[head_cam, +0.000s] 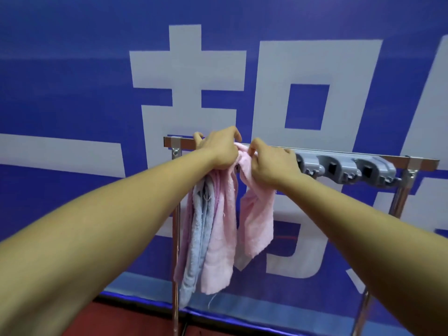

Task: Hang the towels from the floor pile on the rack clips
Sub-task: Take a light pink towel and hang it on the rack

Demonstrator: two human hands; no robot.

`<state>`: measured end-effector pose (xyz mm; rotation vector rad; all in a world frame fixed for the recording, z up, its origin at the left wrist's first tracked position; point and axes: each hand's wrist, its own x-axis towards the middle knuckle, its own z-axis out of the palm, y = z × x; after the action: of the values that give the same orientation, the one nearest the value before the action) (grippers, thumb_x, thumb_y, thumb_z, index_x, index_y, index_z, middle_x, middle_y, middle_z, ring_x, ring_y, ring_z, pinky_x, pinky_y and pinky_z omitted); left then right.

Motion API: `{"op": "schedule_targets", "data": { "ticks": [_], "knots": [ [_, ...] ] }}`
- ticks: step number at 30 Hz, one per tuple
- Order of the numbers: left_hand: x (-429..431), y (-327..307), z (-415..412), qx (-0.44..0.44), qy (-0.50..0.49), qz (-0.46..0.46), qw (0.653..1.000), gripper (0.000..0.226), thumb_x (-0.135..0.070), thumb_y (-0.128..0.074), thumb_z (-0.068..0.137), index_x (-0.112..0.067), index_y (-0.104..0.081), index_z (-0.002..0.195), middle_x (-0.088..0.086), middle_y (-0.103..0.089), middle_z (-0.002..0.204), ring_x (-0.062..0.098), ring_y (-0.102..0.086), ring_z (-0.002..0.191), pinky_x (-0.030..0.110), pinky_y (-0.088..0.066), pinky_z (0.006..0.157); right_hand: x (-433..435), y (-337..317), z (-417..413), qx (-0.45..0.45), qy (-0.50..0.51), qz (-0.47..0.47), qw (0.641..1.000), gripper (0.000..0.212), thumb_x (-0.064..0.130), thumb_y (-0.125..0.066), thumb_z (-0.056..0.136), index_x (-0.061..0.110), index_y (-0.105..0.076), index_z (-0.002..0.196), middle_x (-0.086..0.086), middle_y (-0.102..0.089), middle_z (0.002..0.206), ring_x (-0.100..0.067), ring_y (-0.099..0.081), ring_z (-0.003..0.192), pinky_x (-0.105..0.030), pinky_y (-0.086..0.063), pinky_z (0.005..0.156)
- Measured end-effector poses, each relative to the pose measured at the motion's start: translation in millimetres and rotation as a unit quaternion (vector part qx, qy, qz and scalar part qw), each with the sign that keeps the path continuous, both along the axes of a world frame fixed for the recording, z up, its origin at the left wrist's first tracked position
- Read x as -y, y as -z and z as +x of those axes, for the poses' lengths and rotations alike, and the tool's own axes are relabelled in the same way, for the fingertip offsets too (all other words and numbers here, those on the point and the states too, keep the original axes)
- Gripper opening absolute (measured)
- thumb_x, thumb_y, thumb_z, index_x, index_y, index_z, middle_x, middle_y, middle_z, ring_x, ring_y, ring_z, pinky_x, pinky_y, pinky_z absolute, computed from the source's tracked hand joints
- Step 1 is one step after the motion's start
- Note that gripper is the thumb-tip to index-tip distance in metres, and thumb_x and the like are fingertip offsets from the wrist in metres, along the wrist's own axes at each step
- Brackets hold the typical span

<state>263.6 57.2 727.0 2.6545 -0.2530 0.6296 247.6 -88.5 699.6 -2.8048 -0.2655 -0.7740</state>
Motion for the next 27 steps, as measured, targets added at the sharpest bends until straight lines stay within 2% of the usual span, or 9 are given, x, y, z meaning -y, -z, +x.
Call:
{"op": "schedule_targets", "data": {
  "ticks": [2, 4, 6, 8, 12, 15, 17, 21, 27],
  "knots": [
    [-5, 5, 2, 0.041, -0.049, -0.004, 0.998, 0.024, -0.032, -0.059, 0.093, -0.035, -0.057, 0.117, -0.006, -0.063, 0.113, 0.022, -0.051, 0.119, 0.040, -0.024, 0.094, 1, 6, 2, 0.014, 0.005, -0.023, 1.000, 0.016, 0.026, -0.039, 0.096, 0.027, -0.047, 0.111, 0.001, -0.057, 0.075, -0.034, -0.058, 0.097, -0.053, -0.025, 0.112],
    [-11, 10, -3, 0.095, -0.088, -0.013, 0.991, 0.017, -0.036, -0.069, 0.089, -0.034, -0.061, 0.104, -0.005, -0.061, 0.113, 0.025, -0.047, 0.118, 0.037, -0.023, 0.086, 2, 9, 1, 0.029, 0.018, -0.067, 0.997, 0.021, 0.028, -0.042, 0.096, 0.028, -0.051, 0.115, -0.003, -0.065, 0.095, -0.035, -0.051, 0.114, -0.060, -0.012, 0.119],
    [-17, 17, -6, 0.139, -0.091, 0.035, 0.985, 0.006, -0.038, -0.068, 0.089, -0.032, -0.068, 0.090, -0.009, -0.067, 0.099, 0.022, -0.050, 0.109, 0.037, -0.020, 0.083, 3, 11, -1, 0.056, 0.019, -0.097, 0.994, 0.024, 0.033, -0.047, 0.095, 0.029, -0.059, 0.115, -0.005, -0.060, 0.119, -0.034, -0.043, 0.124, -0.062, -0.005, 0.120],
    [-18, 24, -12, 0.136, -0.078, 0.094, 0.983, 0.021, -0.036, -0.061, 0.093, -0.030, -0.073, 0.077, -0.009, -0.068, 0.079, 0.020, -0.052, 0.100, 0.039, -0.020, 0.086, 4, 14, -5, 0.074, 0.014, -0.107, 0.991, 0.027, 0.036, -0.049, 0.094, 0.025, -0.064, 0.113, -0.003, -0.056, 0.128, -0.032, -0.041, 0.127, -0.062, -0.003, 0.121],
    [-17, 28, -19, 0.104, -0.051, 0.163, 0.980, 0.042, -0.031, -0.045, 0.098, -0.023, -0.054, 0.058, -0.007, -0.055, 0.066, 0.022, -0.044, 0.097, 0.048, -0.020, 0.106, 2, 21, -17, 0.087, 0.008, -0.107, 0.990, 0.031, 0.041, -0.045, 0.092, 0.019, -0.061, 0.105, 0.002, -0.067, 0.106, -0.028, -0.044, 0.122, -0.060, 0.000, 0.123],
    [-20, 28, -20, 0.072, -0.006, 0.135, 0.988, 0.024, -0.029, -0.044, 0.097, -0.031, -0.065, 0.086, -0.010, -0.067, 0.088, 0.021, -0.045, 0.113, 0.048, -0.018, 0.110, -1, 30, -22, 0.083, -0.015, -0.087, 0.993, 0.049, 0.056, -0.037, 0.086, 0.021, -0.051, 0.118, 0.007, -0.067, 0.080, -0.023, -0.048, 0.116, -0.058, 0.003, 0.123],
    [-21, 31, -24, 0.063, 0.019, 0.093, 0.994, 0.021, -0.029, -0.046, 0.098, -0.034, -0.061, 0.111, -0.013, -0.071, 0.102, 0.019, -0.044, 0.122, 0.046, -0.016, 0.109, -3, 33, -21, 0.076, -0.015, -0.079, 0.994, 0.061, 0.067, -0.038, 0.086, 0.021, -0.047, 0.125, 0.008, -0.068, 0.082, -0.021, -0.048, 0.117, -0.058, 0.004, 0.122],
    [-22, 33, -31, 0.095, 0.001, 0.074, 0.993, 0.026, -0.038, -0.048, 0.102, -0.038, -0.065, 0.121, -0.012, -0.070, 0.106, 0.019, -0.039, 0.126, 0.039, -0.017, 0.099, -4, 30, -25, 0.059, 0.005, -0.081, 0.995, 0.039, 0.042, -0.046, 0.096, 0.016, -0.054, 0.123, -0.001, -0.069, 0.094, -0.026, -0.048, 0.123, -0.057, 0.006, 0.123],
    [-20, 41, -29, 0.063, 0.021, 0.039, 0.997, 0.033, -0.043, -0.041, 0.103, -0.044, -0.062, 0.129, -0.018, -0.070, 0.107, 0.017, -0.037, 0.126, 0.038, -0.018, 0.095, -9, 39, -29, 0.074, 0.030, -0.089, 0.993, 0.024, 0.033, -0.042, 0.098, 0.017, -0.056, 0.087, -0.001, -0.060, 0.074, -0.025, -0.058, 0.106, -0.054, 0.003, 0.125]
  ]
}}
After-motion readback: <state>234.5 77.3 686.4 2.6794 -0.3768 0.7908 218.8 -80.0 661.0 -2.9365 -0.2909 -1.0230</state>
